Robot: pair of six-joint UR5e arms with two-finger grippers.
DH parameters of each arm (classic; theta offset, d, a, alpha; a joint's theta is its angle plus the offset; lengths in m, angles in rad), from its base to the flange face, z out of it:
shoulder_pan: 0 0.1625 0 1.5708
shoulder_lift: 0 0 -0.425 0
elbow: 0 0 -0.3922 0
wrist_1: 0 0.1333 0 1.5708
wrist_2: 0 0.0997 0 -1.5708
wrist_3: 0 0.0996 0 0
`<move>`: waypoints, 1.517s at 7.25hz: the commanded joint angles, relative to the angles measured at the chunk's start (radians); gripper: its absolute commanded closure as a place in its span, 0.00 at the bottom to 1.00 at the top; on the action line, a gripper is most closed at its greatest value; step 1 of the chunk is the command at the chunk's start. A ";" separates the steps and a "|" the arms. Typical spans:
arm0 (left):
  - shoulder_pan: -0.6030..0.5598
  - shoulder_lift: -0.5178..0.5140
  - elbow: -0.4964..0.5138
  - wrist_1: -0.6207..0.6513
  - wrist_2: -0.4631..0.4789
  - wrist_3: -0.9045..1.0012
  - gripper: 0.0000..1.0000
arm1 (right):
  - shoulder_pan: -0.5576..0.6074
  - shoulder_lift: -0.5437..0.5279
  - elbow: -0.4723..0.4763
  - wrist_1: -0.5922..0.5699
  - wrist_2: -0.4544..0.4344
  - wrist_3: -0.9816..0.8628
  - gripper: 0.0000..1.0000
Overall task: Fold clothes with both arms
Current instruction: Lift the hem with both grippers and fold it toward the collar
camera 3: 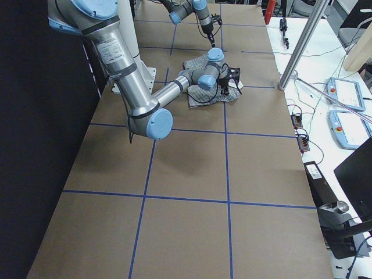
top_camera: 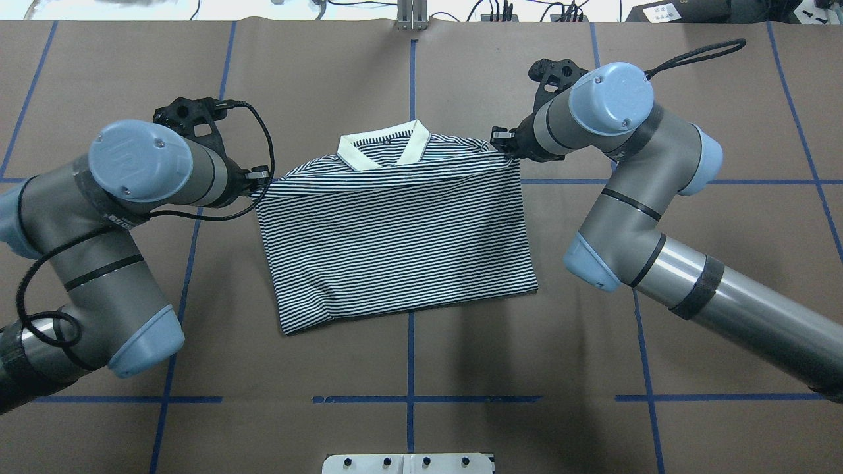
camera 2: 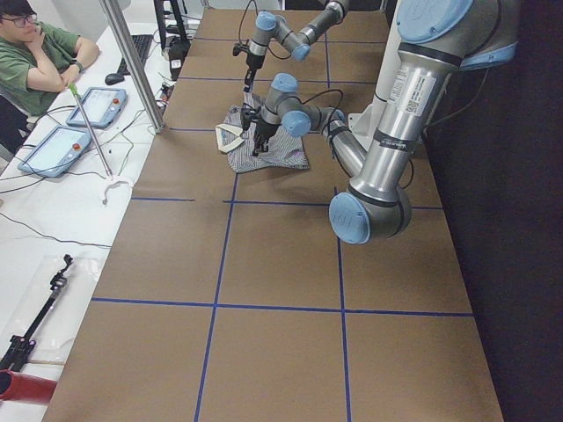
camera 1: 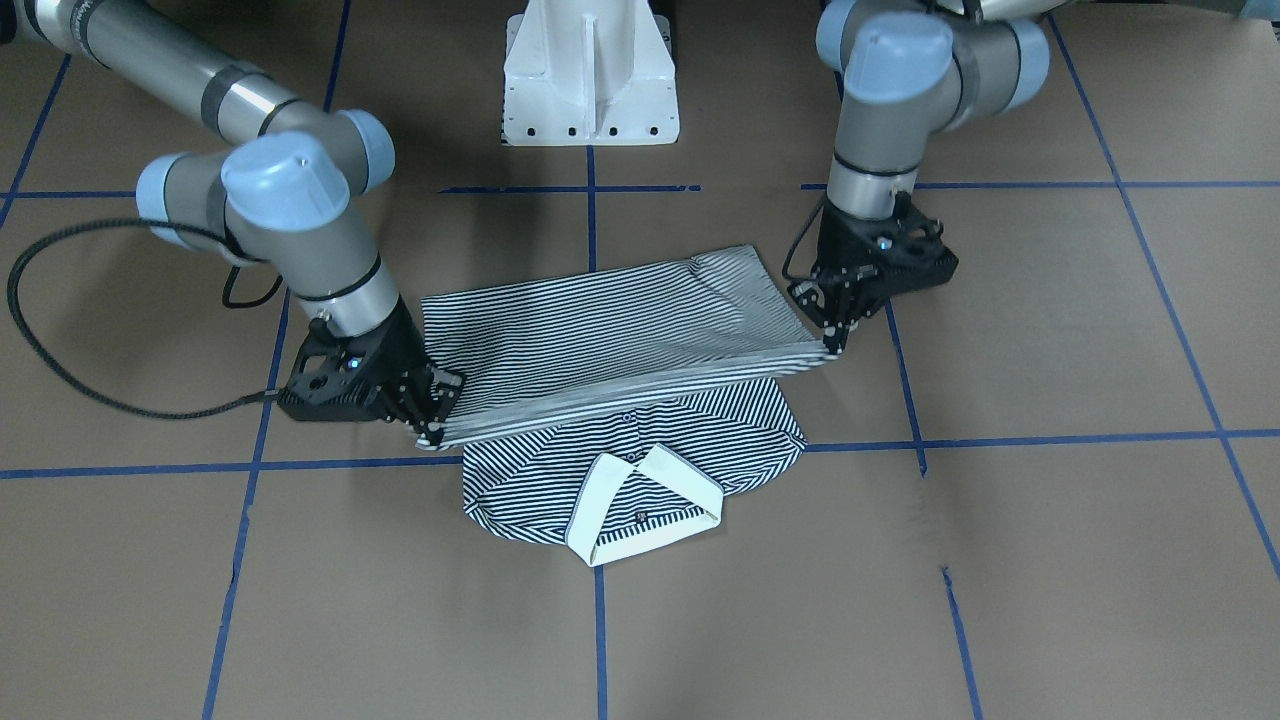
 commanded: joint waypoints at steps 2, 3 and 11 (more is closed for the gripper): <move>-0.006 -0.034 0.119 -0.083 -0.001 0.000 1.00 | 0.030 0.026 -0.068 0.036 -0.001 -0.048 1.00; -0.006 -0.043 0.119 -0.083 -0.001 0.000 1.00 | 0.029 0.049 -0.069 0.035 -0.004 -0.050 1.00; -0.072 -0.049 0.123 -0.080 -0.046 0.011 1.00 | 0.016 0.086 -0.109 0.041 -0.006 -0.053 1.00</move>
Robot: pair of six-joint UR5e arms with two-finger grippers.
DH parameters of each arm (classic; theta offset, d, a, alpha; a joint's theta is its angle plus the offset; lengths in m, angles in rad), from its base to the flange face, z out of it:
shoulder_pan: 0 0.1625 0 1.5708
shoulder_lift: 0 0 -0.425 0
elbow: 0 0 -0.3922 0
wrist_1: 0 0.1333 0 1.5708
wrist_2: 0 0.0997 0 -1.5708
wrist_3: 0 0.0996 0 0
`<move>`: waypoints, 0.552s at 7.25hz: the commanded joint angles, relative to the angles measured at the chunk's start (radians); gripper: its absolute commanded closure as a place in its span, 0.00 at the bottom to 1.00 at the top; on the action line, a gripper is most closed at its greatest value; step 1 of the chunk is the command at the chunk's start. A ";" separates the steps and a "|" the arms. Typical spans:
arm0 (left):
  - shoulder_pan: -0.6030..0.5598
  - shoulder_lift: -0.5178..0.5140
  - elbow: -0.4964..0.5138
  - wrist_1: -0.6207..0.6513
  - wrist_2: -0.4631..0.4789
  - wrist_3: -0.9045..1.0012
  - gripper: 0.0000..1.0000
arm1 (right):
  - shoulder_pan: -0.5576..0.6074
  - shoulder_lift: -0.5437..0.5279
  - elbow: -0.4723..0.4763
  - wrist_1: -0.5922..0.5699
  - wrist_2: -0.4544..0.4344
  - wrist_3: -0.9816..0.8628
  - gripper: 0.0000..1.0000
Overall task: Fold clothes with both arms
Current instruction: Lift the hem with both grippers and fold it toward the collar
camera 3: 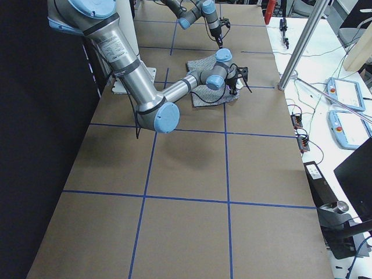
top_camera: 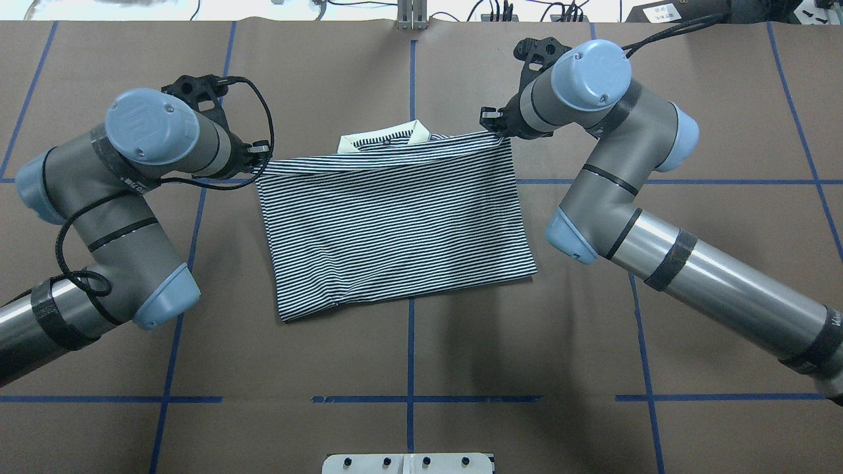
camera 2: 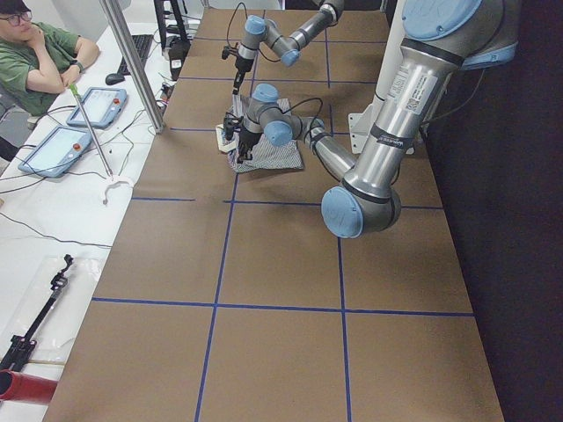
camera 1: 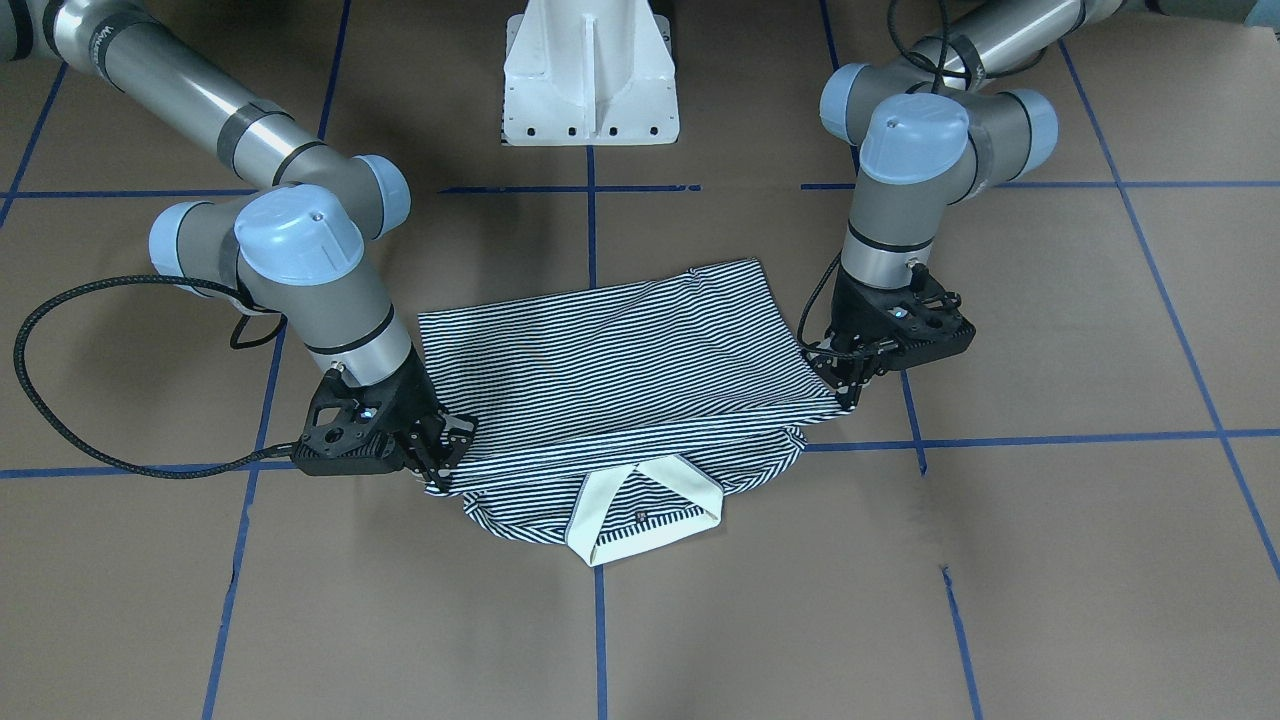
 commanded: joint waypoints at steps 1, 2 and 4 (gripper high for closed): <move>-0.010 0.000 0.012 -0.004 0.001 0.004 1.00 | -0.004 0.000 -0.001 0.011 0.000 0.000 1.00; -0.011 0.000 0.013 -0.004 0.001 0.004 1.00 | -0.004 0.002 -0.001 0.013 0.000 0.000 1.00; -0.010 -0.030 0.053 -0.004 0.001 -0.010 1.00 | -0.004 0.000 -0.004 0.013 0.000 -0.001 1.00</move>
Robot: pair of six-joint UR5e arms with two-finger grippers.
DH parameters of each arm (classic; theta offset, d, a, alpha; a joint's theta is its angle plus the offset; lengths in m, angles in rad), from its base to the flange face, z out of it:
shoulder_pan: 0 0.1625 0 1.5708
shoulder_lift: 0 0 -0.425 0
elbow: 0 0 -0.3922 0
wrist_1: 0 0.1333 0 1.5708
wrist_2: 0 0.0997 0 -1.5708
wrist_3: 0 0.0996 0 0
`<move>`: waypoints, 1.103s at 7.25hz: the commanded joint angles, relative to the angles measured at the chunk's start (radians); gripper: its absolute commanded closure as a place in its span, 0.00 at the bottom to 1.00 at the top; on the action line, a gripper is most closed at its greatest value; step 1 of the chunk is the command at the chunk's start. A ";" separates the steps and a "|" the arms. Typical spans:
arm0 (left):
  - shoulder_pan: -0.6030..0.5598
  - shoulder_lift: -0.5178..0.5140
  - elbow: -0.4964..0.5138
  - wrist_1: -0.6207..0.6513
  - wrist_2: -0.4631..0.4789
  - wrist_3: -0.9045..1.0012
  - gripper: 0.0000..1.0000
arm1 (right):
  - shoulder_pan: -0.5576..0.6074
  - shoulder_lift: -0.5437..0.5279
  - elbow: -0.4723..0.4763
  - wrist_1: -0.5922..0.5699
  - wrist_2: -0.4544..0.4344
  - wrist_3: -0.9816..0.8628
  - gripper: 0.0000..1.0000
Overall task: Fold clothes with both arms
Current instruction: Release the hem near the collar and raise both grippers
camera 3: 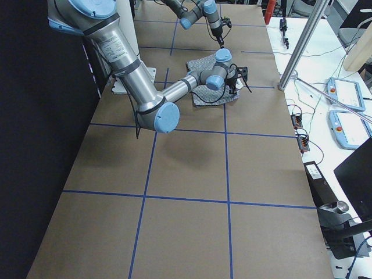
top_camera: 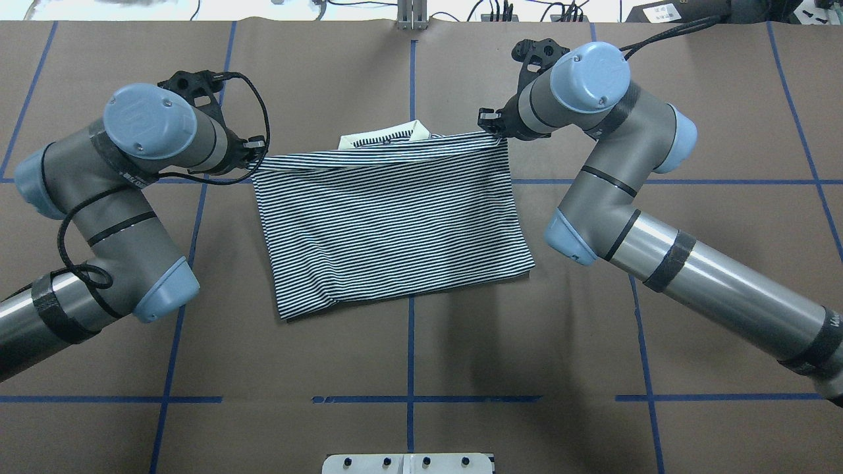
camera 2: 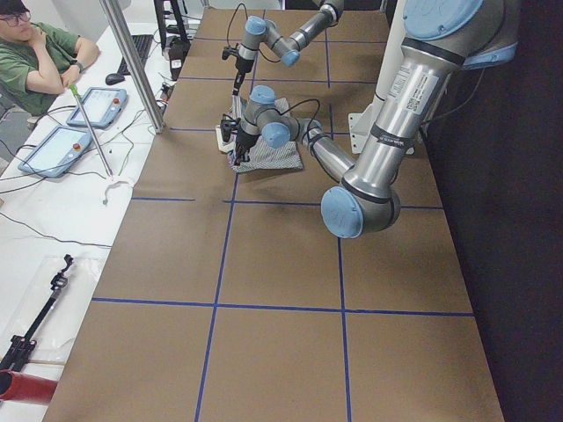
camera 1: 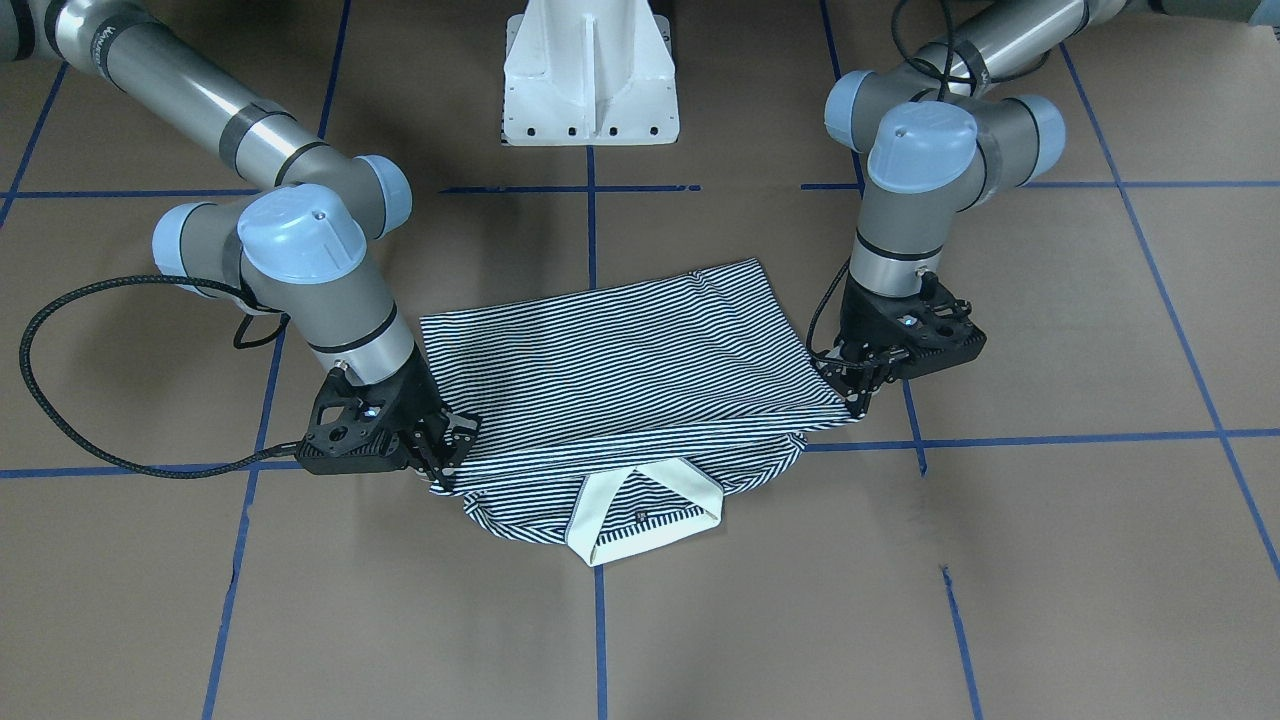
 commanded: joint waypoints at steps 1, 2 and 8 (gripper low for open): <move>0.004 -0.031 0.030 0.000 -0.001 -0.011 1.00 | 0.000 0.001 0.002 0.001 0.000 -0.001 1.00; 0.005 -0.038 0.027 0.002 -0.003 -0.011 1.00 | -0.002 0.010 0.002 0.001 0.000 0.000 1.00; 0.005 -0.042 0.007 0.010 -0.026 -0.002 0.00 | -0.003 0.007 0.007 0.004 0.035 0.020 0.00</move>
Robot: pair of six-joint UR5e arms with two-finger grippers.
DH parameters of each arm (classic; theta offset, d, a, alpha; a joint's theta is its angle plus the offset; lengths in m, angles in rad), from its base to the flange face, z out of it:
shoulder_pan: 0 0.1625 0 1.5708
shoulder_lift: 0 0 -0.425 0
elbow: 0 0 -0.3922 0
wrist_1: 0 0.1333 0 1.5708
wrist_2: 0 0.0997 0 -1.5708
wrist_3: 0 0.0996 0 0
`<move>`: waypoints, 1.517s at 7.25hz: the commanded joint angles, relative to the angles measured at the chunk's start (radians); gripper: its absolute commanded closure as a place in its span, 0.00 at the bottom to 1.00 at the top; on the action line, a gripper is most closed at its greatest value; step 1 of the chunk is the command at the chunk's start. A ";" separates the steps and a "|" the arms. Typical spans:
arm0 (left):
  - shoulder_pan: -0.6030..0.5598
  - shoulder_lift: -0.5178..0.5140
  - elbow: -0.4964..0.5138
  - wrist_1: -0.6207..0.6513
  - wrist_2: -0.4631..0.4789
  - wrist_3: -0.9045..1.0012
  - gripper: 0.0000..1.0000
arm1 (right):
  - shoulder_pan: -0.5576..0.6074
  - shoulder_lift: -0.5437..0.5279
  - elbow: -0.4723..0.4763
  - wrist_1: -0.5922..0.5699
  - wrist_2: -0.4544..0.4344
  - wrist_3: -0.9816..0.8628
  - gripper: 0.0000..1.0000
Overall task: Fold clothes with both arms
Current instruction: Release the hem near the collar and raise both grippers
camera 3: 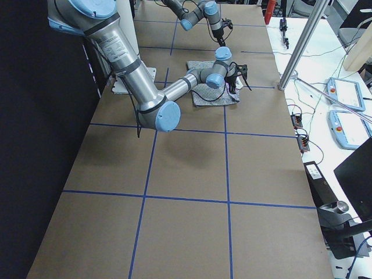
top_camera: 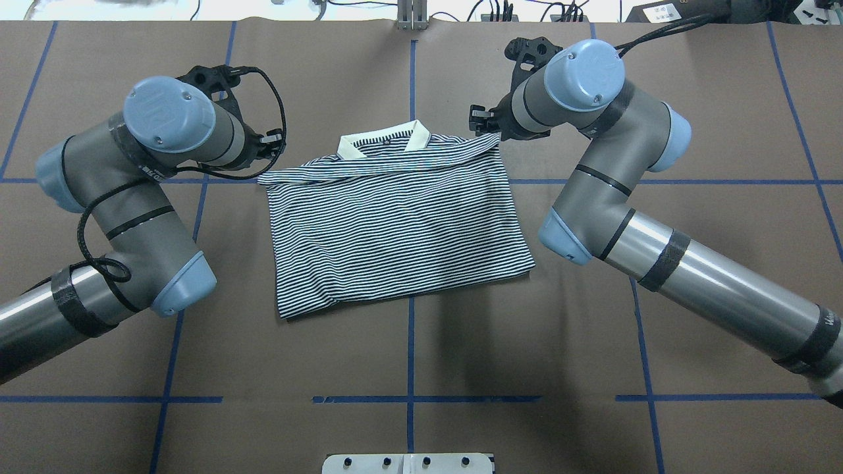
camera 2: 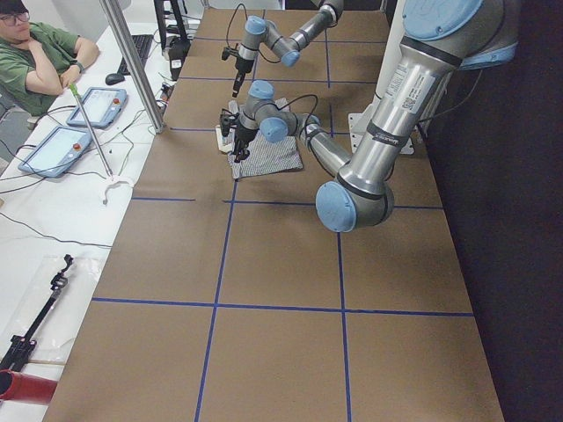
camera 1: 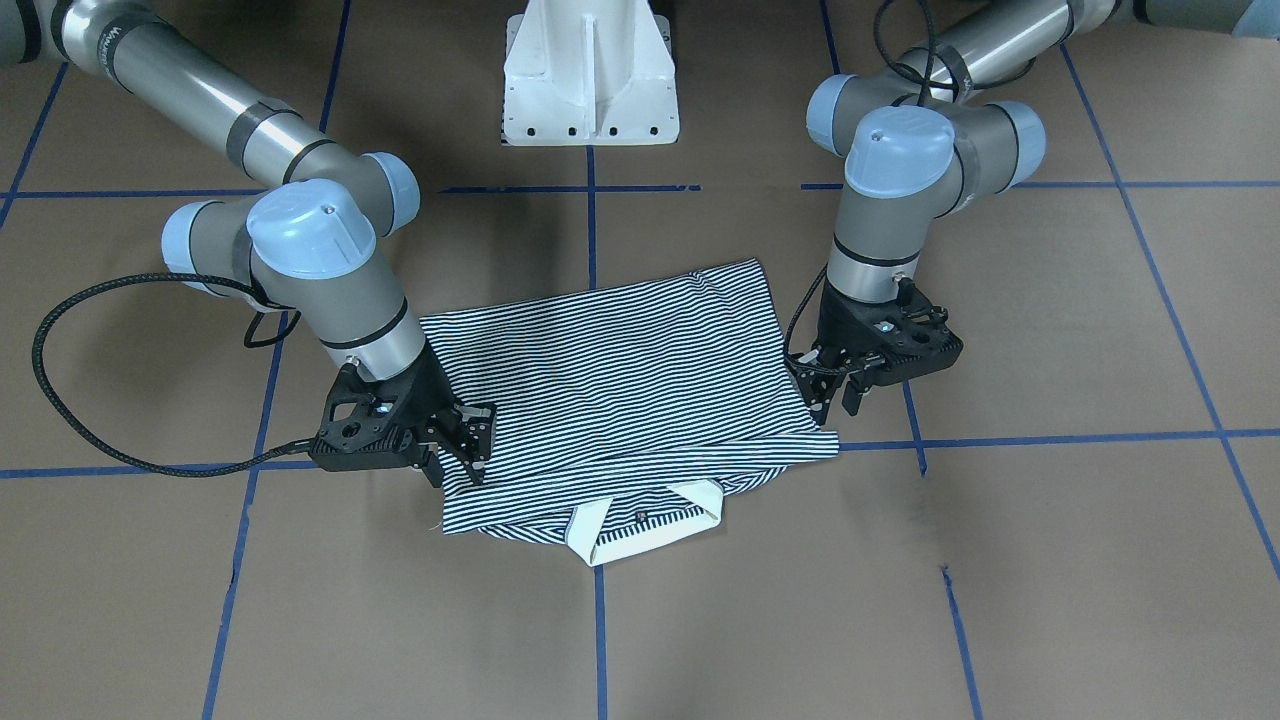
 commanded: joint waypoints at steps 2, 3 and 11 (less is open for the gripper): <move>-0.006 0.010 -0.113 0.048 -0.079 0.005 0.00 | 0.008 -0.096 0.110 -0.013 0.124 0.085 0.00; -0.006 0.013 -0.156 0.074 -0.081 0.001 0.00 | -0.002 -0.184 0.203 -0.057 0.121 0.102 0.00; 0.011 0.006 -0.226 0.073 -0.076 -0.038 0.00 | -0.211 -0.267 0.319 -0.251 0.020 0.102 0.06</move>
